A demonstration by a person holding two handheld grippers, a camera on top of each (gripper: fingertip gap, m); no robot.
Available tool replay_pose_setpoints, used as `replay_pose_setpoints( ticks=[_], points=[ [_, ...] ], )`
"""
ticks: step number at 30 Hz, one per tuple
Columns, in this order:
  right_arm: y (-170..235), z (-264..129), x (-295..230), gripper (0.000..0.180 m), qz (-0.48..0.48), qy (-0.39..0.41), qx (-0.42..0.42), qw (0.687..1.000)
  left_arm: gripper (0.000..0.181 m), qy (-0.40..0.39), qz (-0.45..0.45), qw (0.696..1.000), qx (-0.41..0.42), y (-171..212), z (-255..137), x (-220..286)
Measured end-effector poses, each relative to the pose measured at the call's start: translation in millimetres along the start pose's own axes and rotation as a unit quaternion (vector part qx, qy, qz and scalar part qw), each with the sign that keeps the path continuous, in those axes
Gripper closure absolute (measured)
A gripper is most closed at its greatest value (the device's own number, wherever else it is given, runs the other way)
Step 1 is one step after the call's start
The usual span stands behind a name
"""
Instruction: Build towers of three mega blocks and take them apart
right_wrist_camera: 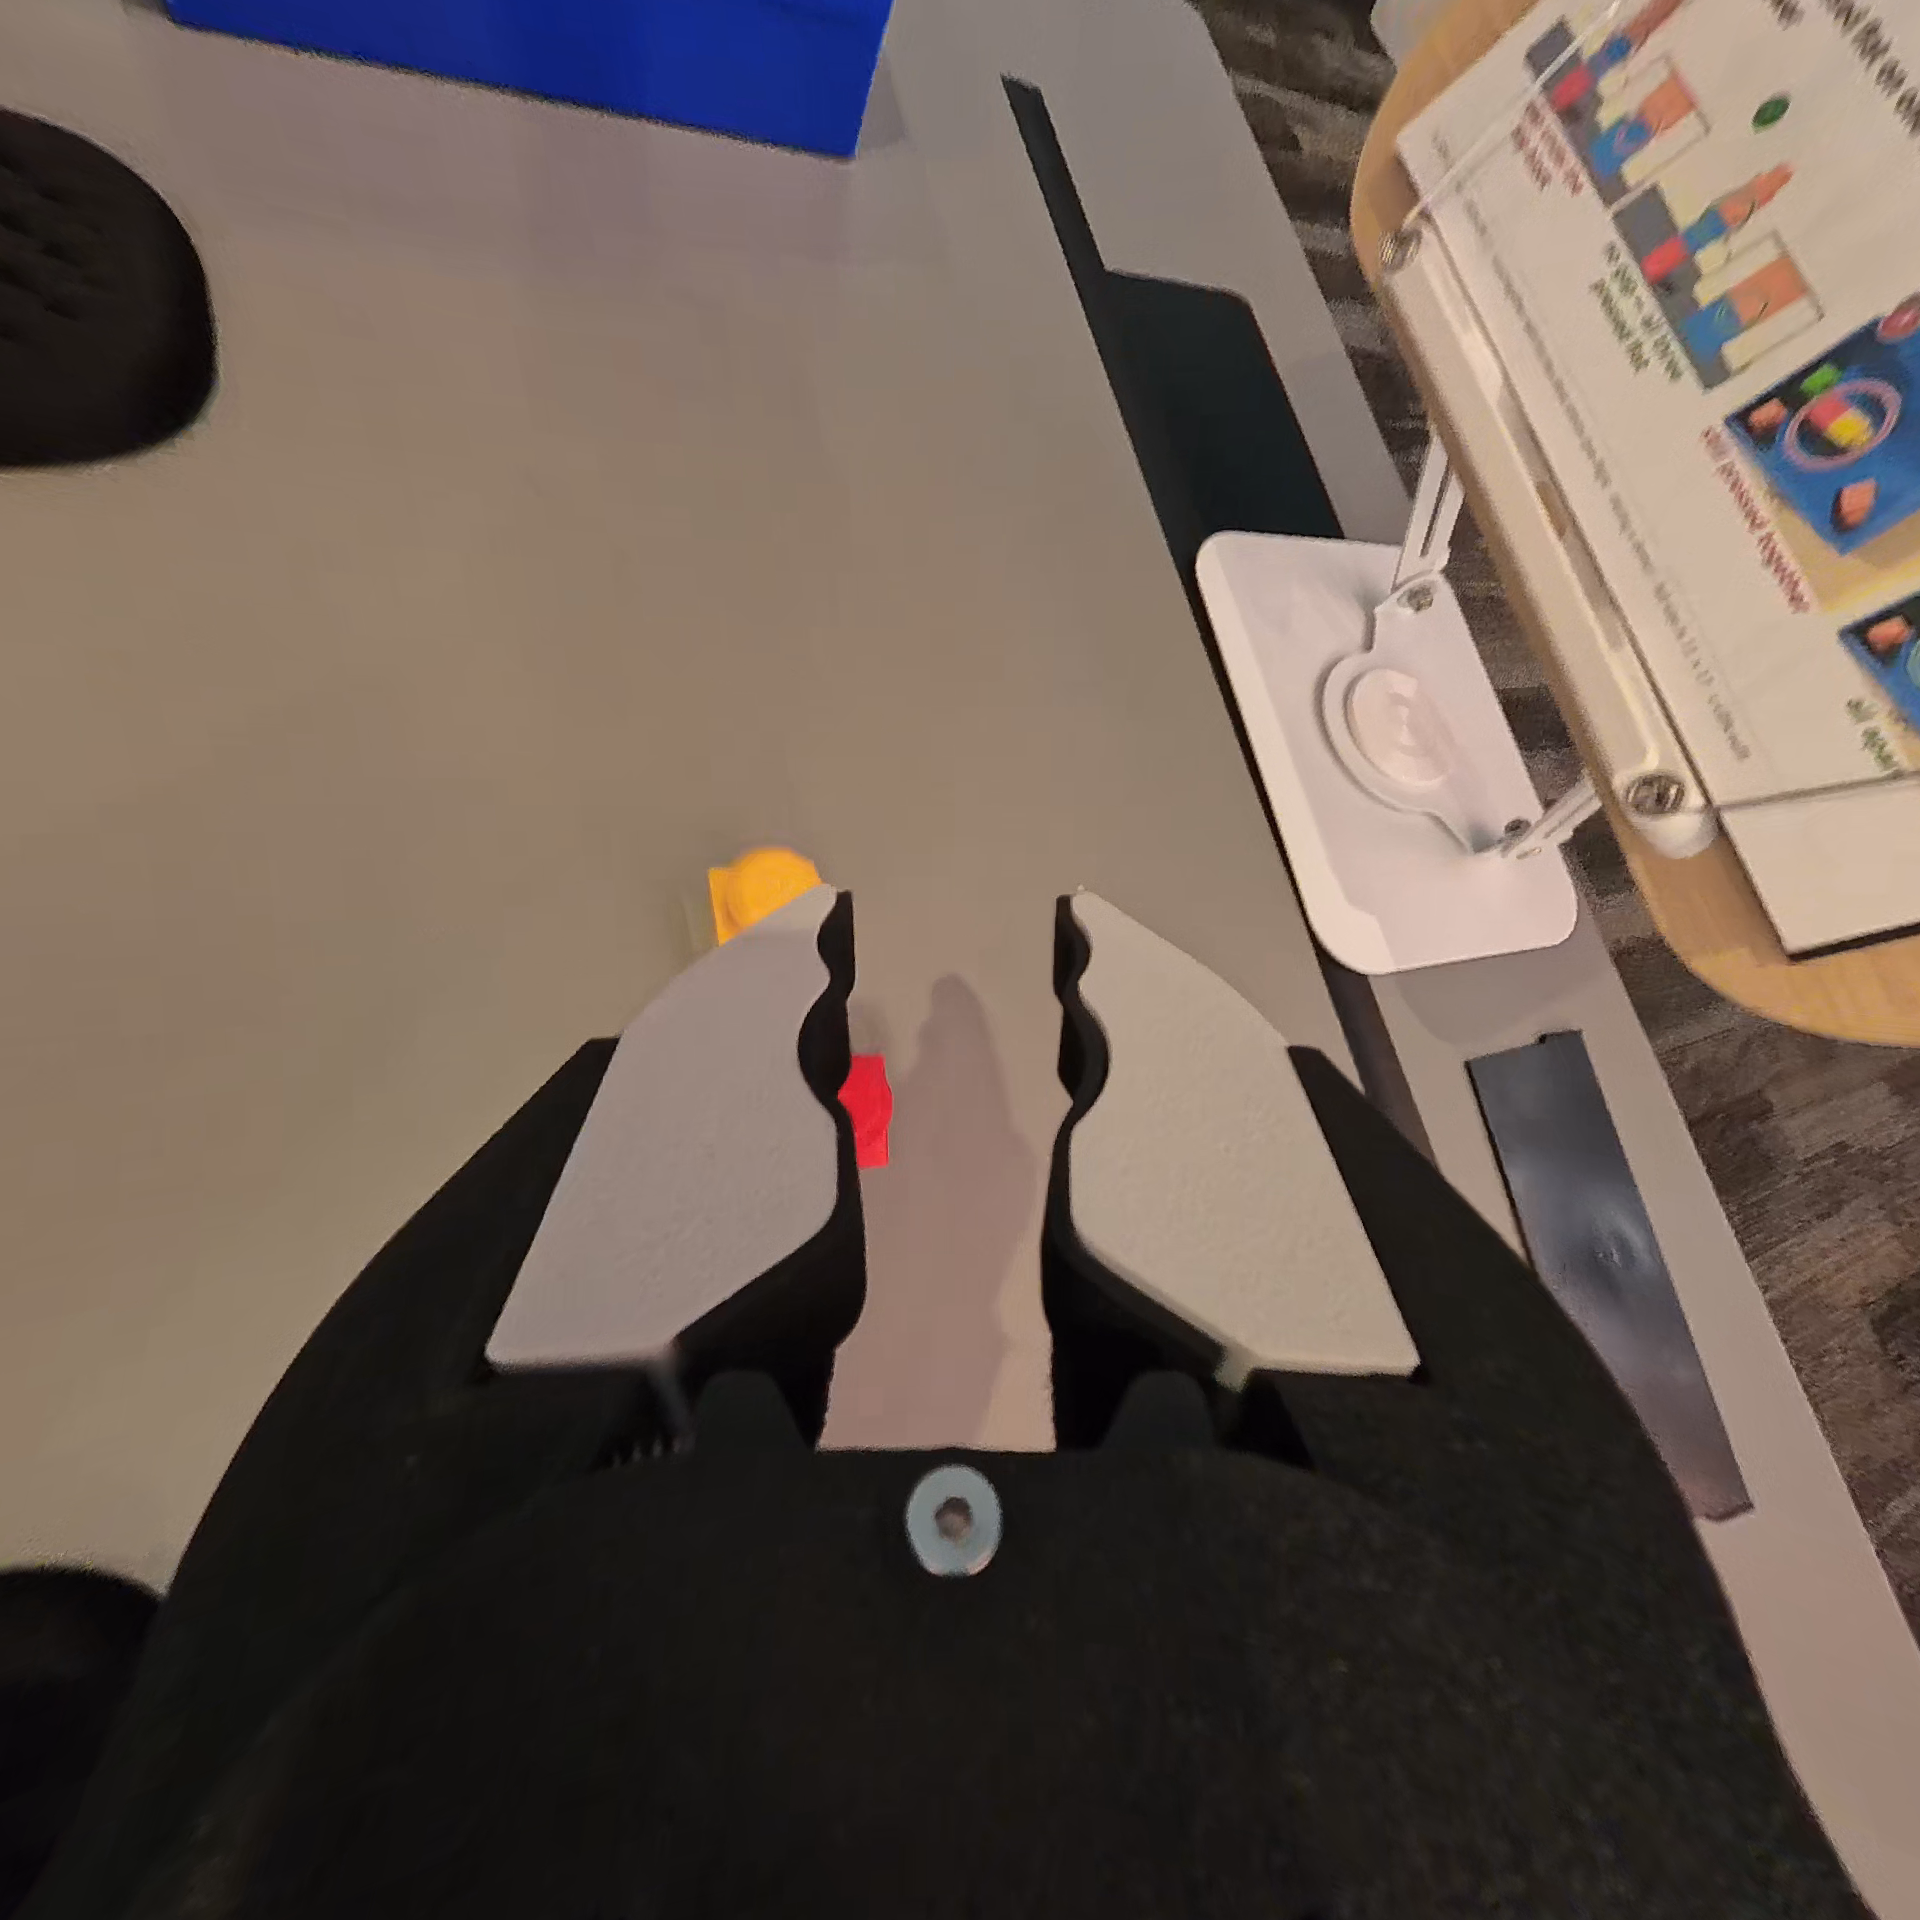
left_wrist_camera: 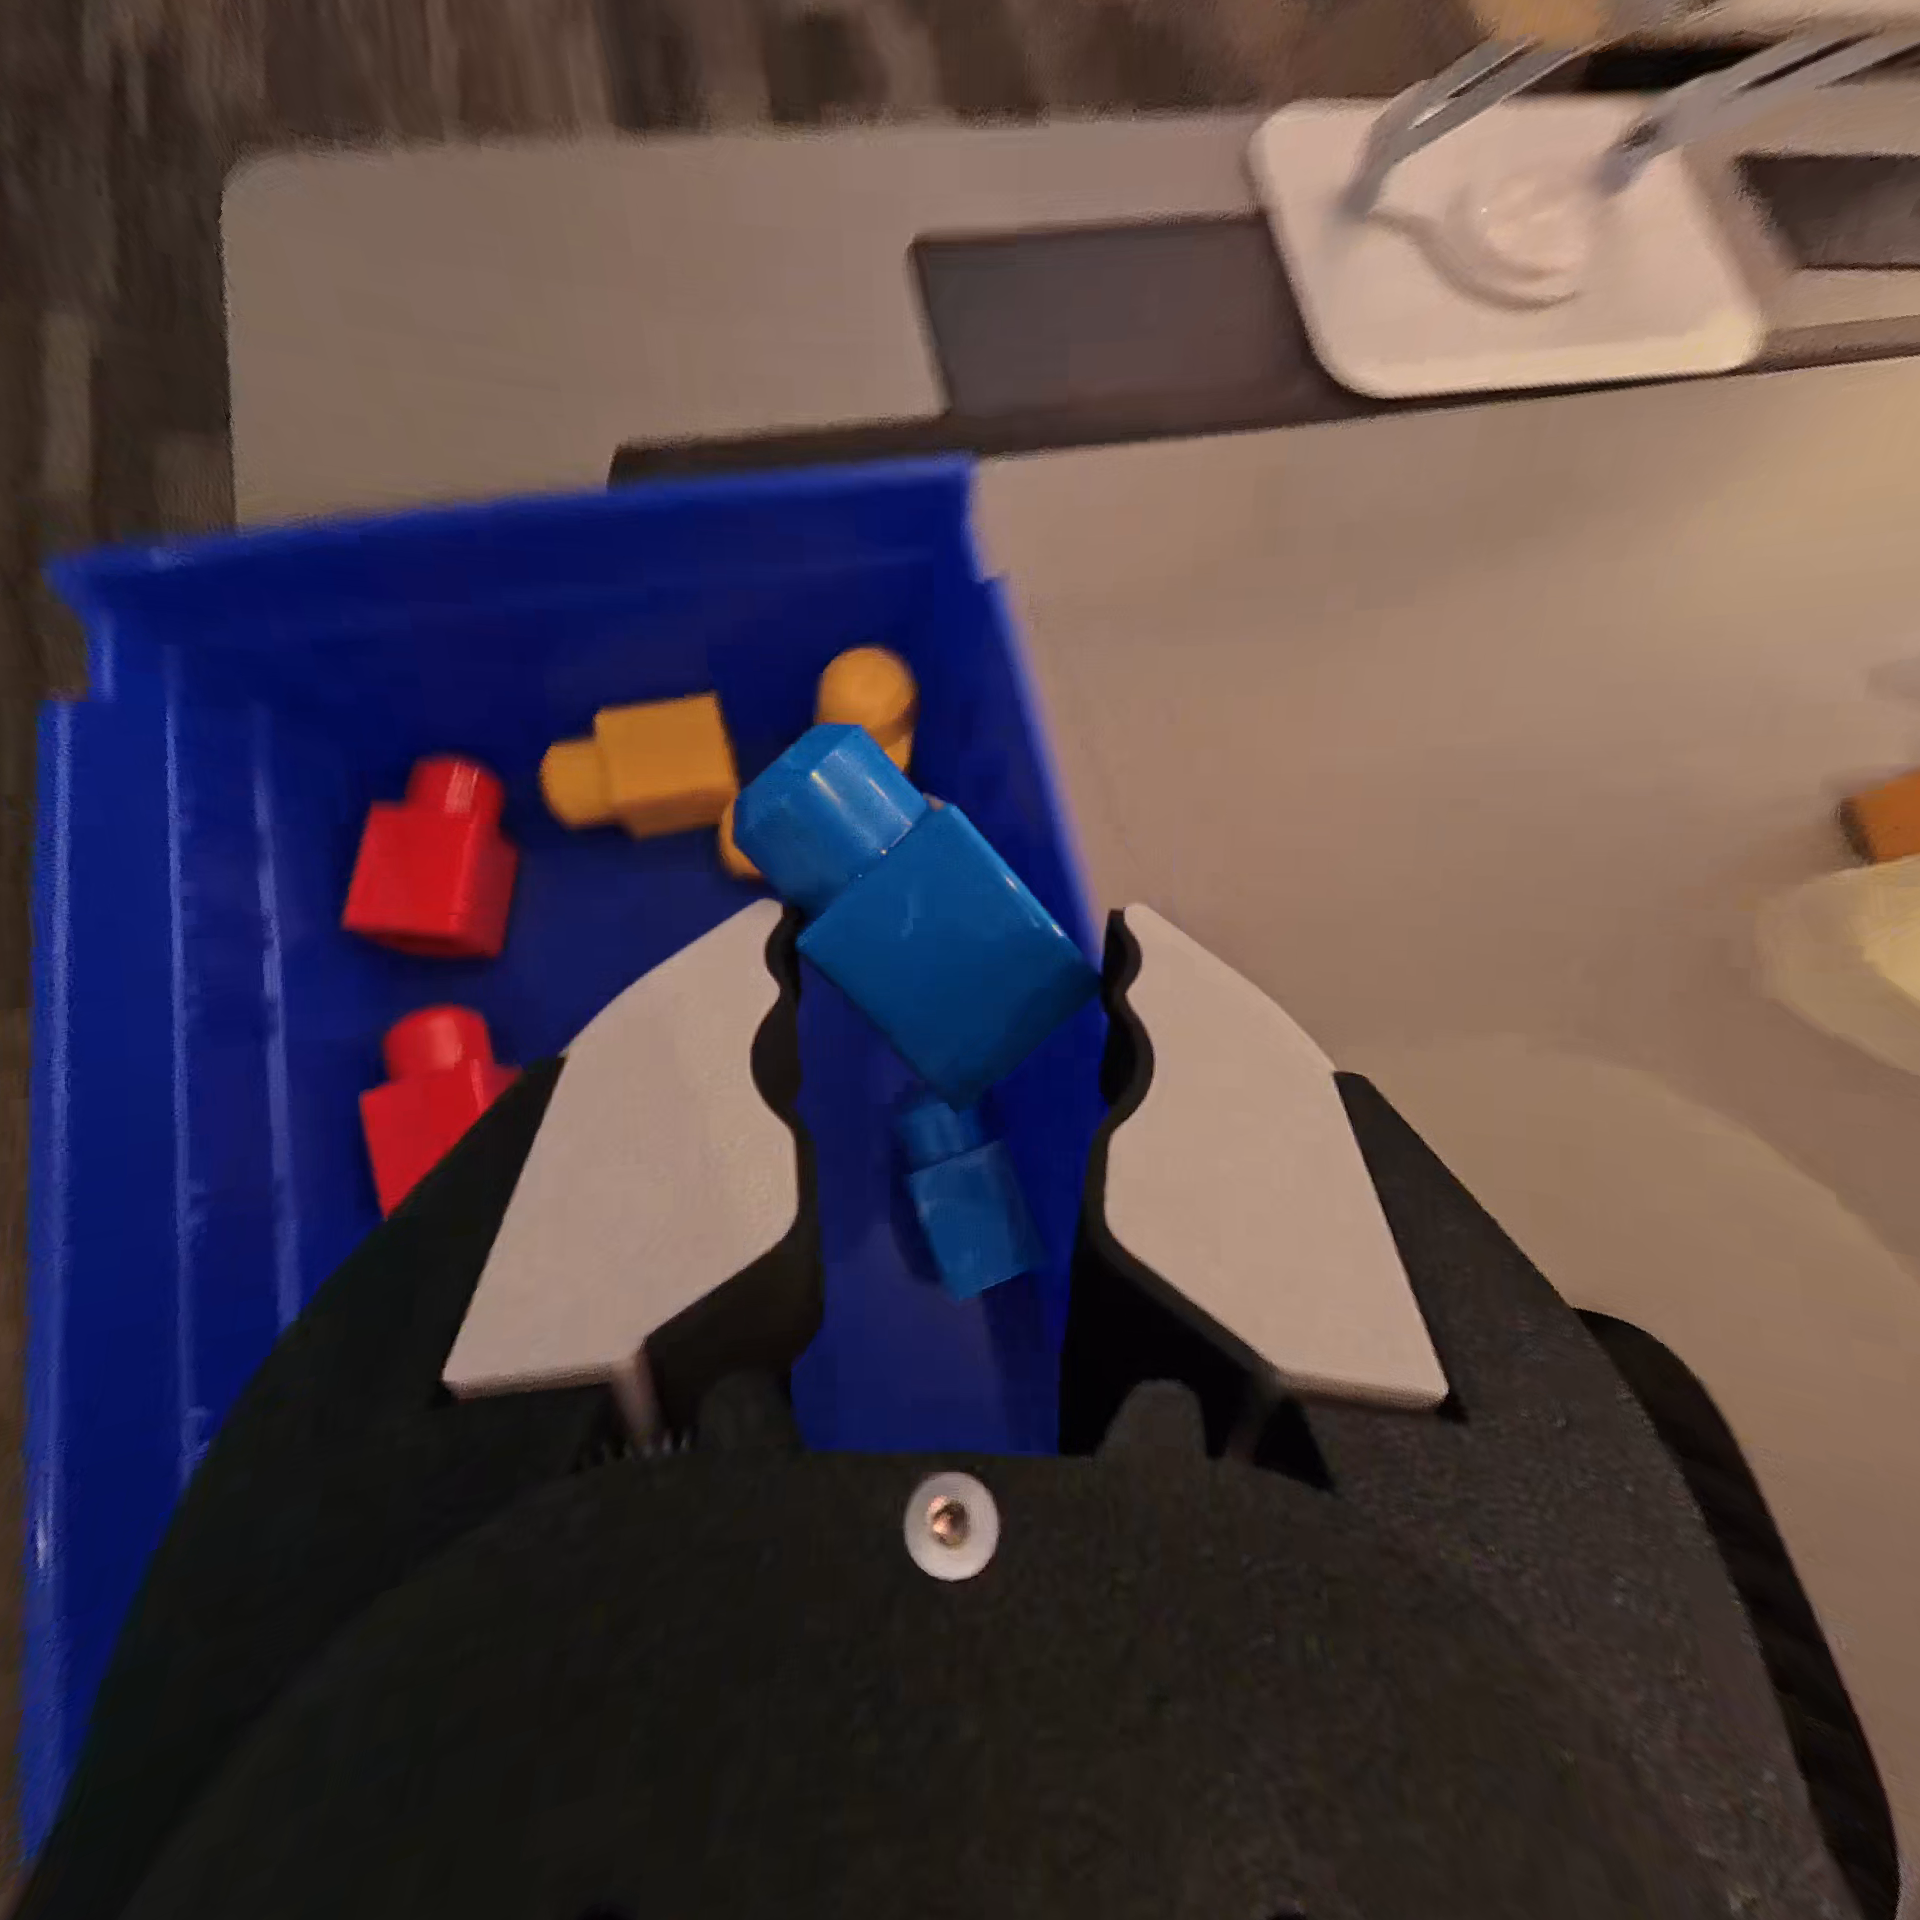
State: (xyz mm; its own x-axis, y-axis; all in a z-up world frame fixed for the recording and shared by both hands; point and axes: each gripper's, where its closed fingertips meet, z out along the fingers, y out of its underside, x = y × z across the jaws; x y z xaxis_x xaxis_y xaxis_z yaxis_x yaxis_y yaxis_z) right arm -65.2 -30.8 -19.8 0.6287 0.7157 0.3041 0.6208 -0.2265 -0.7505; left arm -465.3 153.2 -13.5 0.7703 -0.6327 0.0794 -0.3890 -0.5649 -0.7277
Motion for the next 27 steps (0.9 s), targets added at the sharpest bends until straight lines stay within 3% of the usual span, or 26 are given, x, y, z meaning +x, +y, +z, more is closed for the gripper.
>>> replay_pose_setpoints(
  ticks=[5,12,16,20,23,25,27],
  points=[
    [-60,5,-6,0.143,0.056,0.003,0.069,0.996,0.125,0.049,0.105,0.991,0.063,-34,-22,96],
    [-166,22,-75,0.136,0.187,-0.136,0.203,0.952,0.125,0.077,0.240,0.959,0.127,-38,-7,231],
    [-165,41,-67,0.134,0.262,-0.123,0.221,0.931,0.125,0.076,0.275,0.947,0.145,-33,4,271],
    [-158,54,-70,0.123,0.352,-0.196,0.219,0.889,0.125,0.078,0.286,0.943,0.154,-33,8,288],
    [-147,68,-72,0.125,0.349,-0.182,0.186,0.900,0.125,0.082,0.296,0.940,0.149,-30,11,297],
    [-148,69,-79,0.141,0.332,-0.200,0.179,0.904,0.125,0.075,0.303,0.940,0.139,-26,14,299],
    [-146,68,-77,0.141,0.321,-0.193,0.179,0.910,0.121,0.078,0.293,0.941,0.149,-27,12,300]
  ],
)
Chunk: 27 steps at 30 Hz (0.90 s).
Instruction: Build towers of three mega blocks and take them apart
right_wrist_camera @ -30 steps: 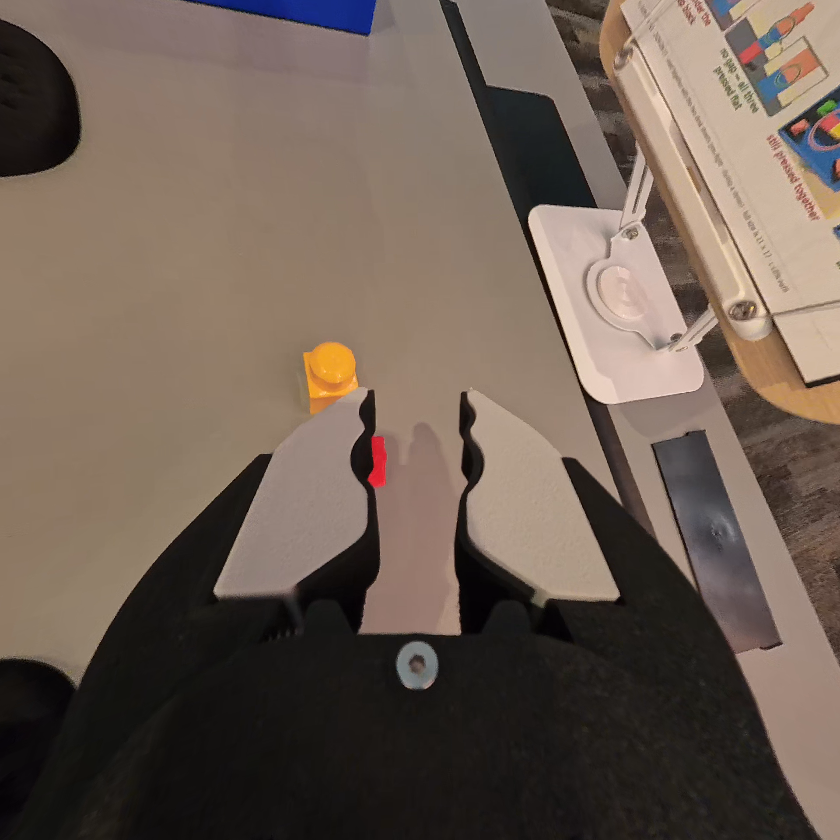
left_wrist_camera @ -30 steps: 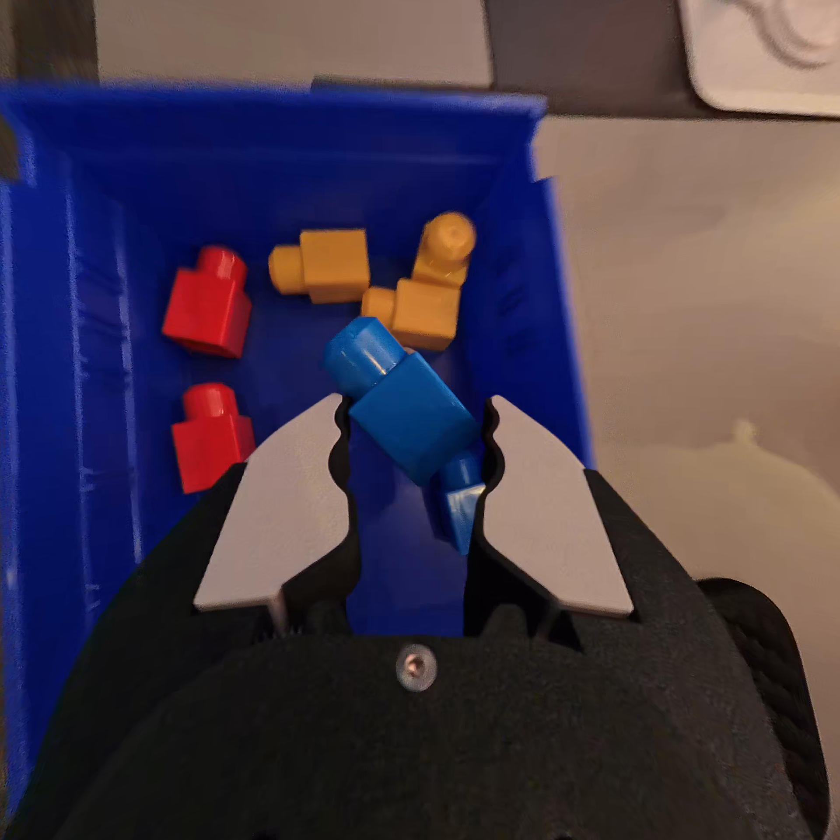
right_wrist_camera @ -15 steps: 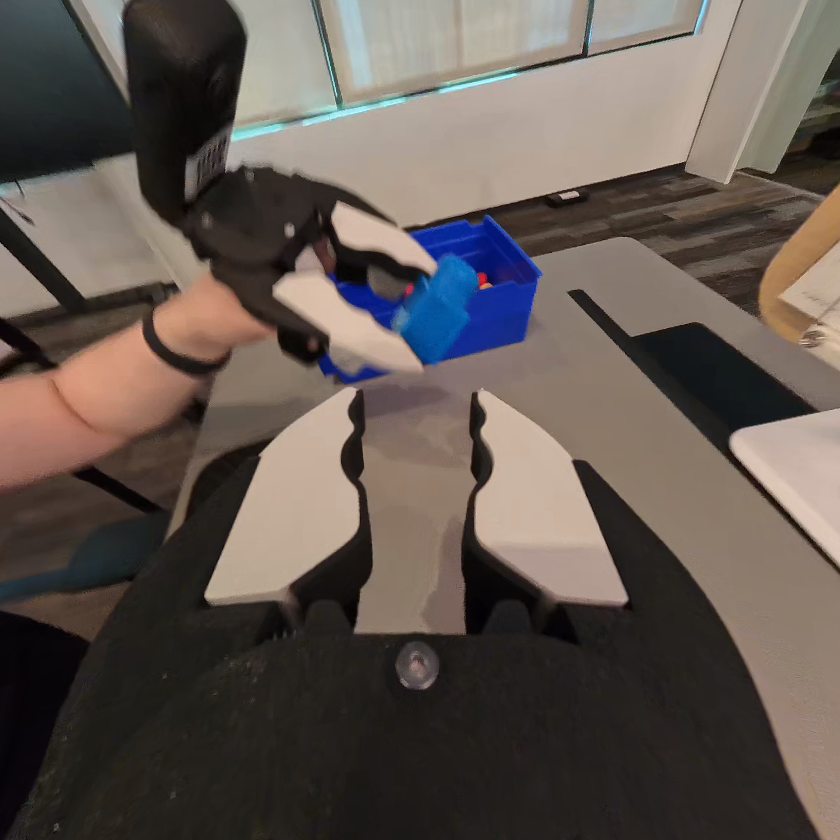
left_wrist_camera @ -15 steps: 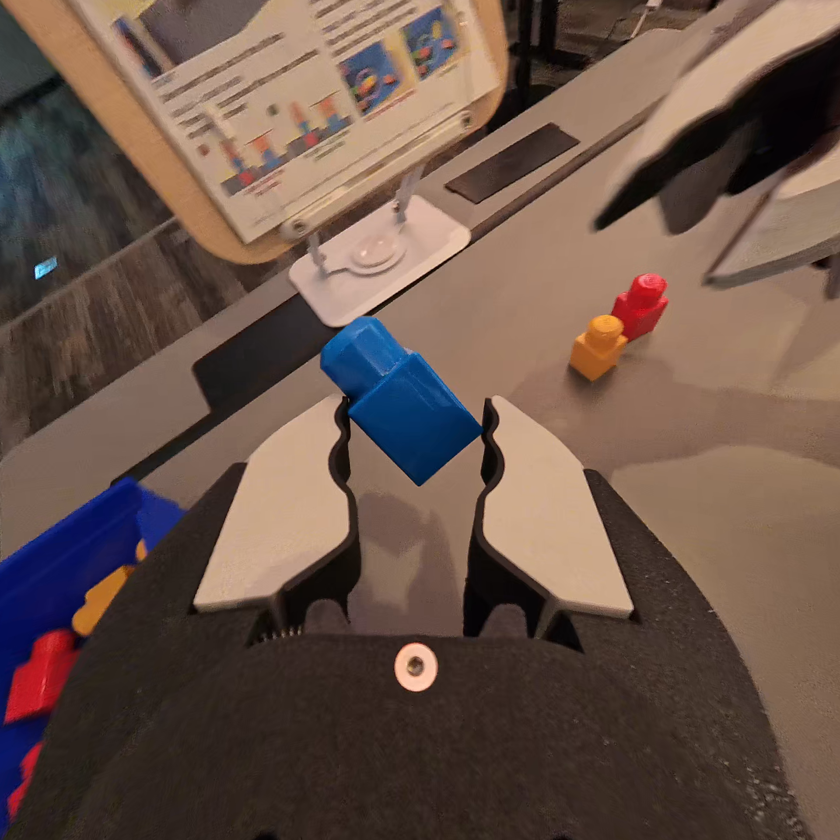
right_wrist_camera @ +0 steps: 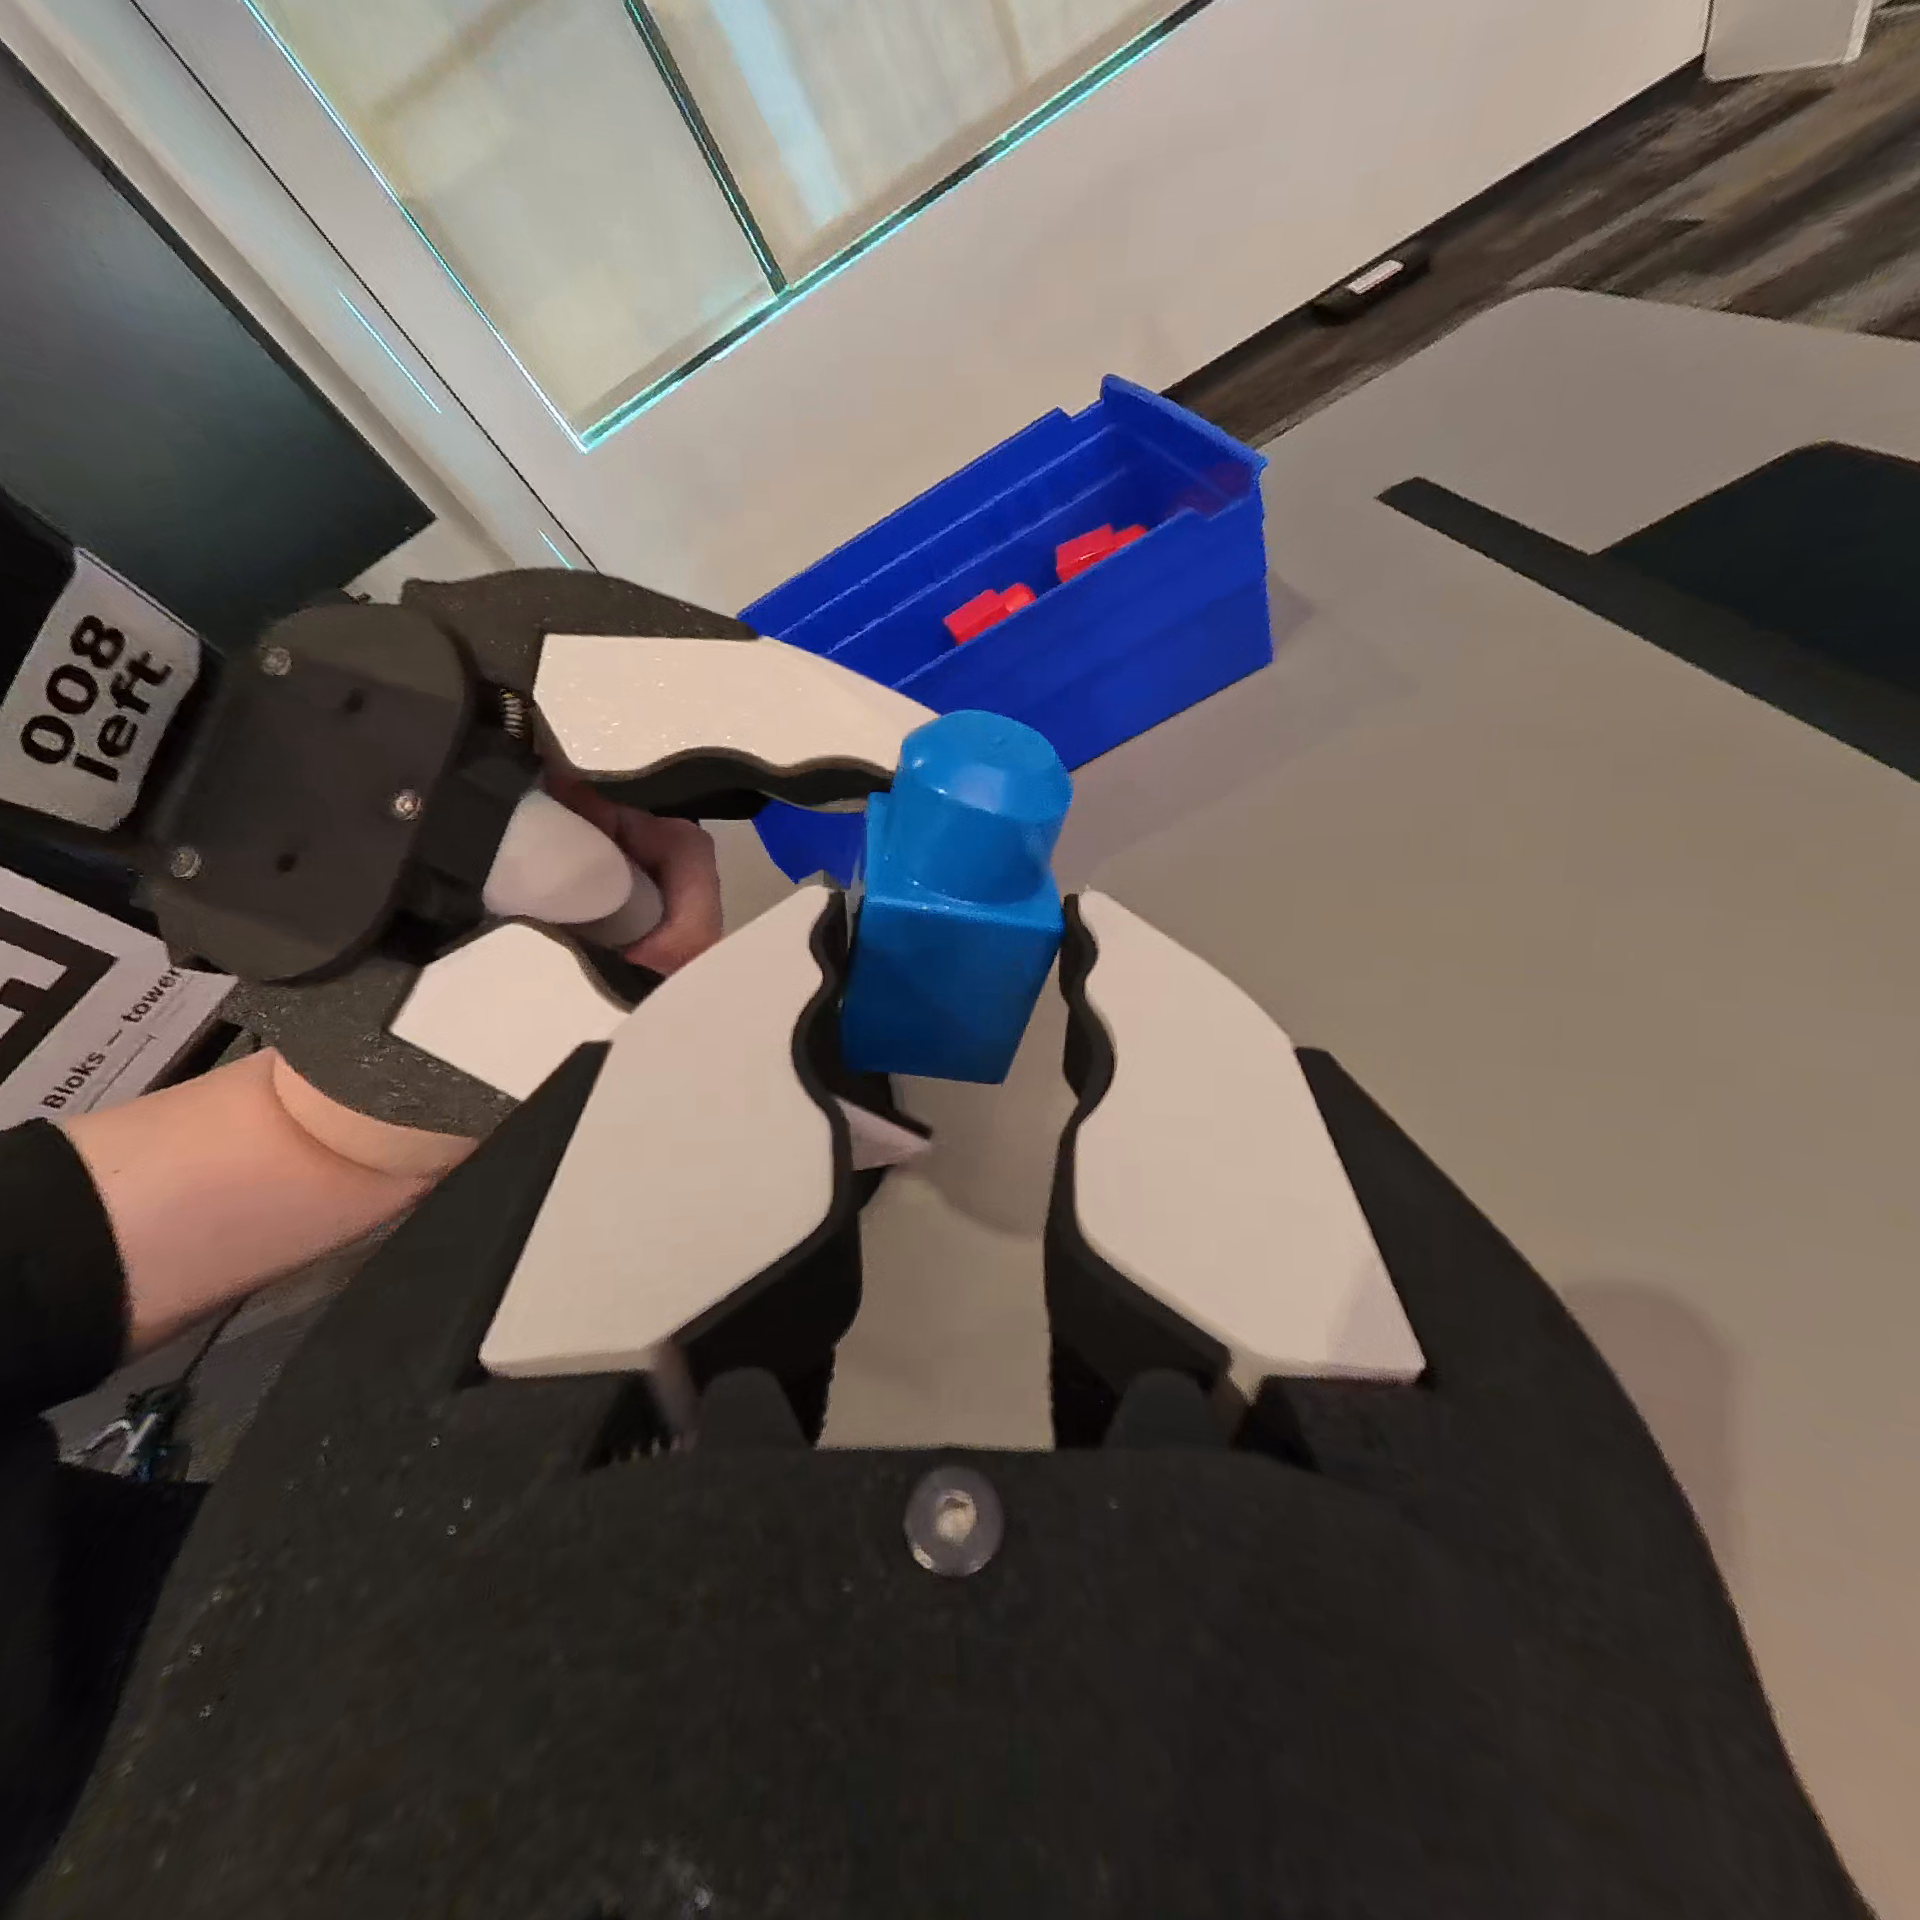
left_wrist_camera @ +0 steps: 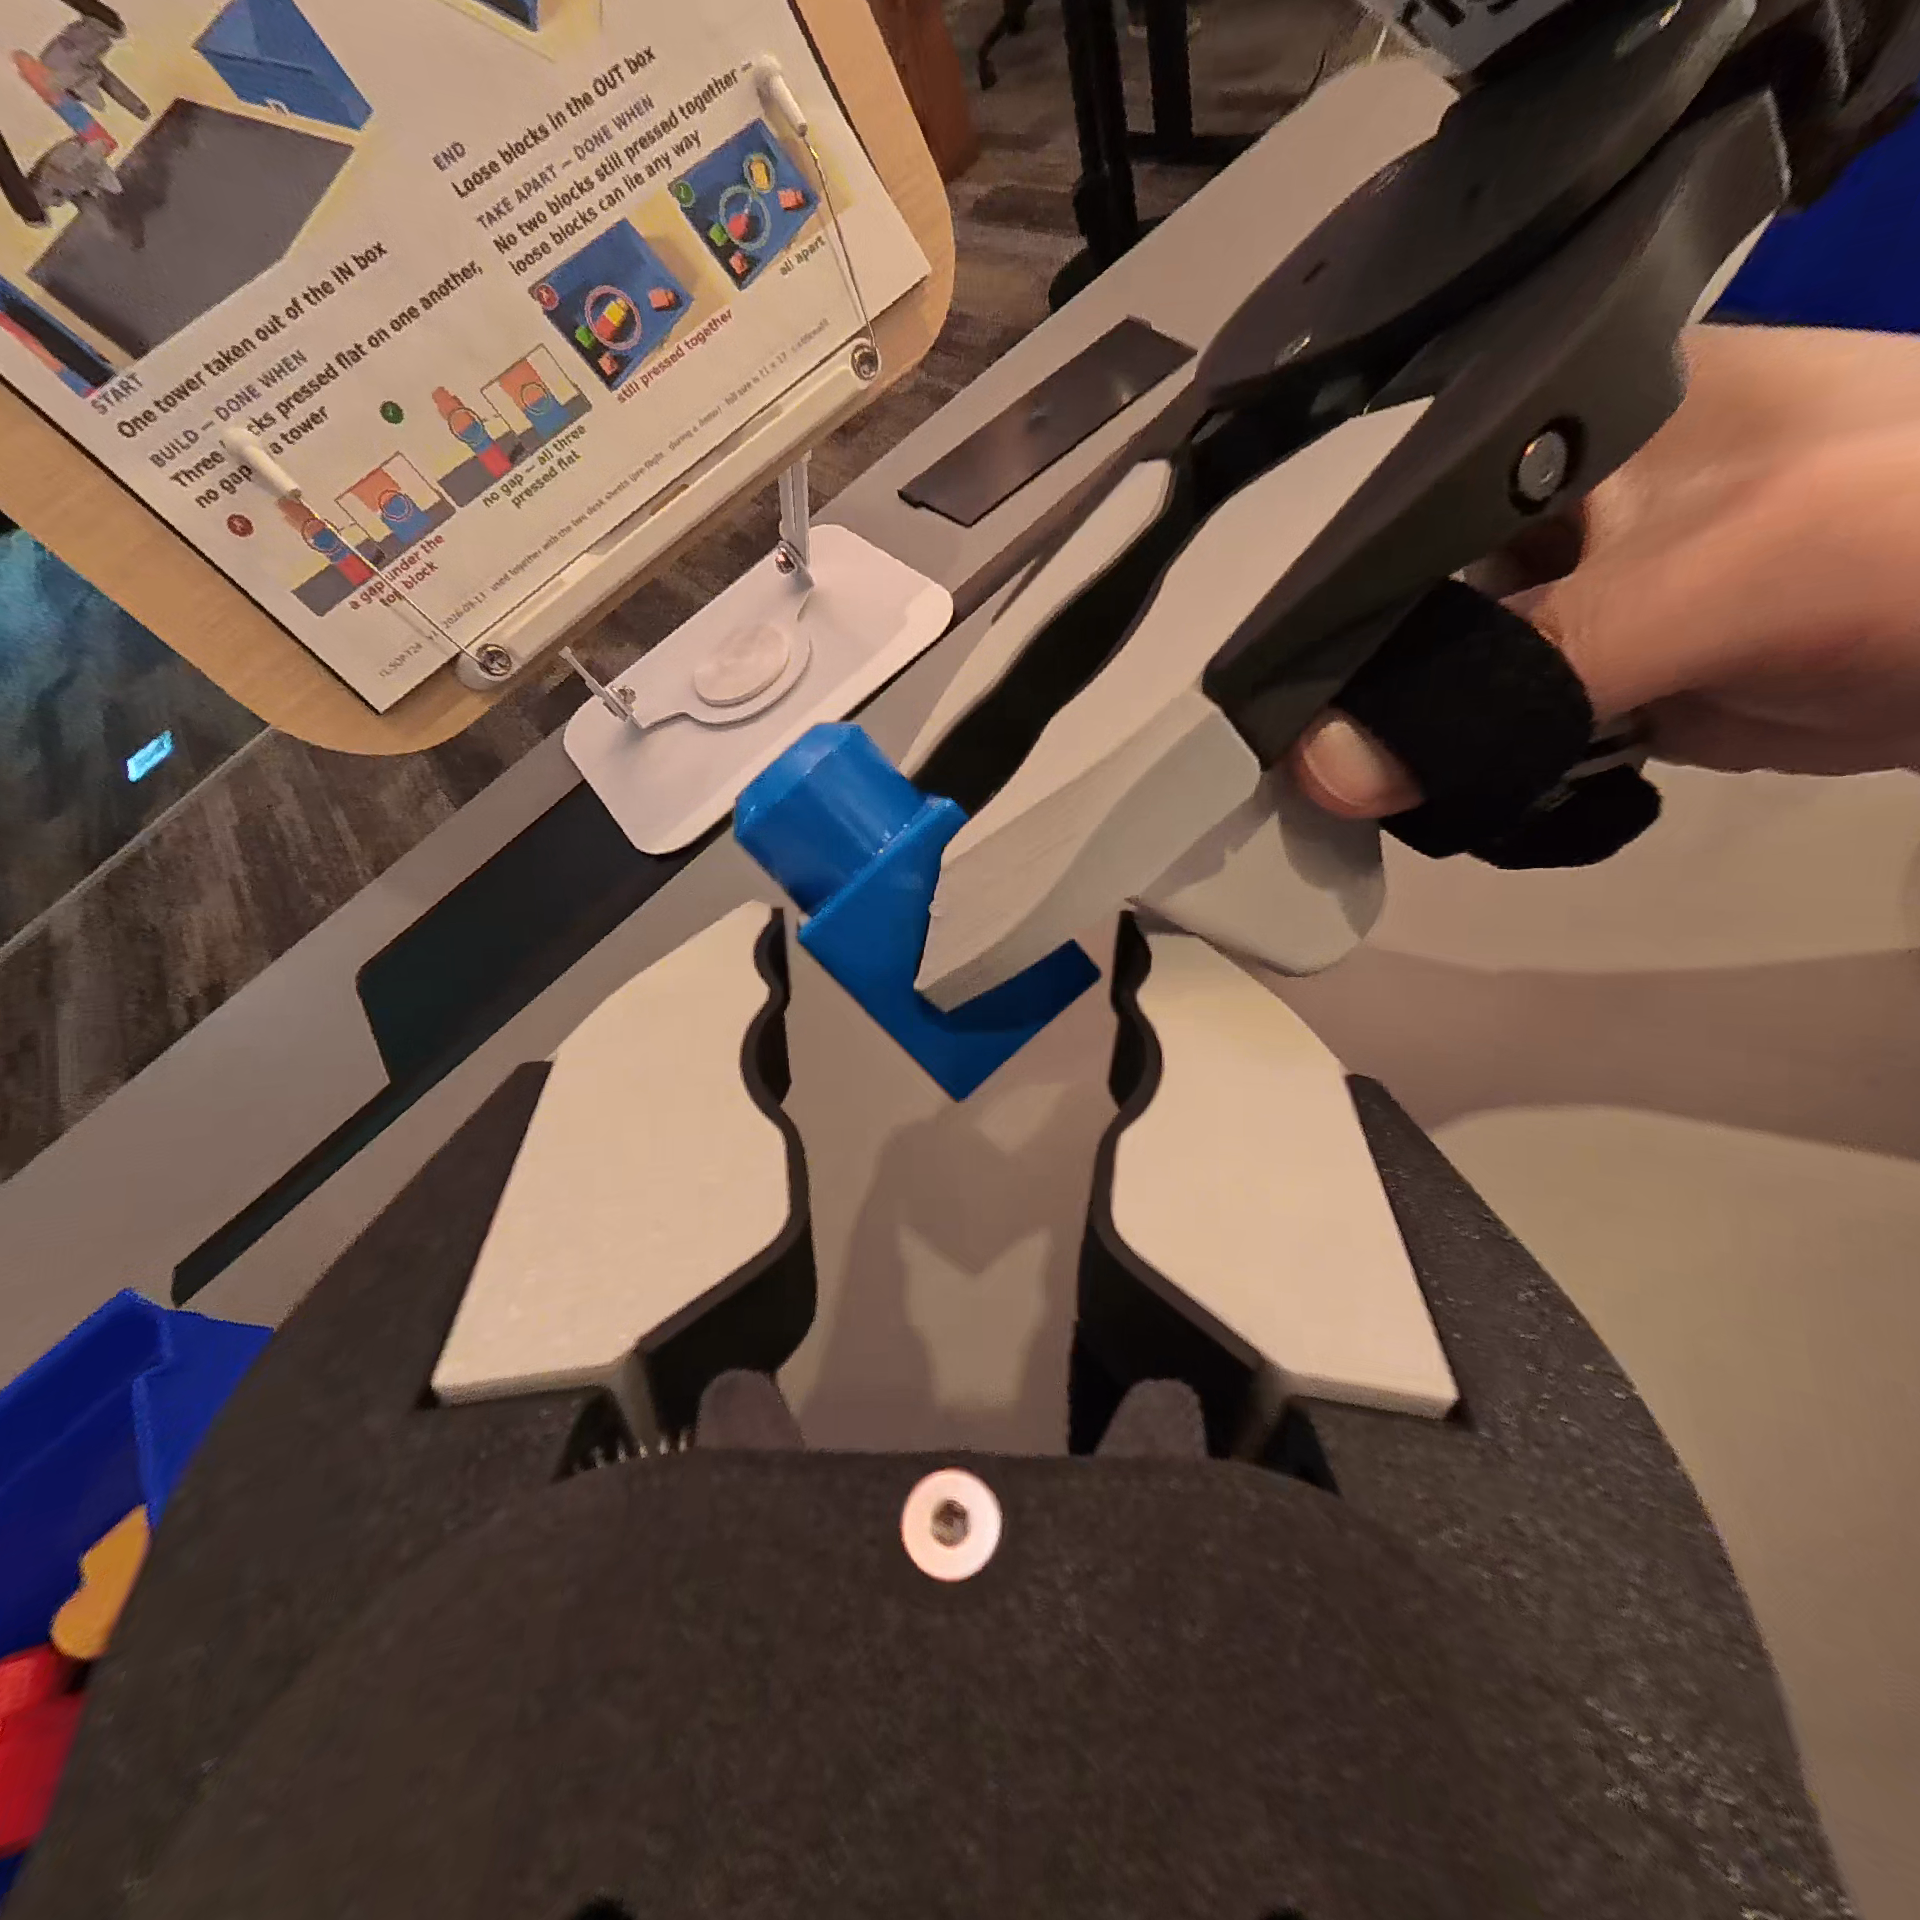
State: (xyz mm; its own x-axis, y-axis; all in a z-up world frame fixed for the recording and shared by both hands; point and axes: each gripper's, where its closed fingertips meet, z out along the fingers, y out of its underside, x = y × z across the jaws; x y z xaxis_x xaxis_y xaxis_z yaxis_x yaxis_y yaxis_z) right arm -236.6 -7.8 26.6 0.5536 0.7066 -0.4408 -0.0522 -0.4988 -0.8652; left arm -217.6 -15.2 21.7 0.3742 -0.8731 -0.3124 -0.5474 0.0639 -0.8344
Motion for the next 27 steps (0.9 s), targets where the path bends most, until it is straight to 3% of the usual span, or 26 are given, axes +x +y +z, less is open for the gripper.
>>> replay_pose_setpoints(
  ticks=[2,5,7,9,14,21,24,27],
  points=[
    [-3,-5,3,0.141,-0.011,-0.001,0.005,1.000,0.114,0.018,-0.029,0.999,0.008,1,-3,2],
    [-17,-18,-17,0.142,-0.036,-0.084,0.044,0.995,0.116,0.108,-0.110,0.987,0.039,-2,-11,14],
    [-23,-25,-33,0.141,-0.068,-0.139,0.065,0.986,0.125,0.204,-0.175,0.960,0.082,-13,-22,27],
    [-23,-29,-43,0.141,-0.109,-0.159,0.071,0.979,0.132,0.253,-0.212,0.935,0.128,-26,-34,27],
    [-23,-32,-56,0.141,-0.191,-0.161,0.088,0.964,0.137,0.276,-0.201,0.925,0.166,-37,-46,29],
    [-22,-38,-60,0.141,-0.172,-0.188,0.078,0.964,0.144,0.263,-0.177,0.933,0.168,-36,-46,32],
    [-30,-44,-58,0.127,-0.169,-0.165,0.088,0.968,0.145,0.236,-0.146,0.948,0.158,-32,-44,30],
    [-28,-46,-61,0.127,-0.172,-0.158,0.068,0.970,0.145,0.227,-0.123,0.954,0.150,-32,-44,35]
  ],
)
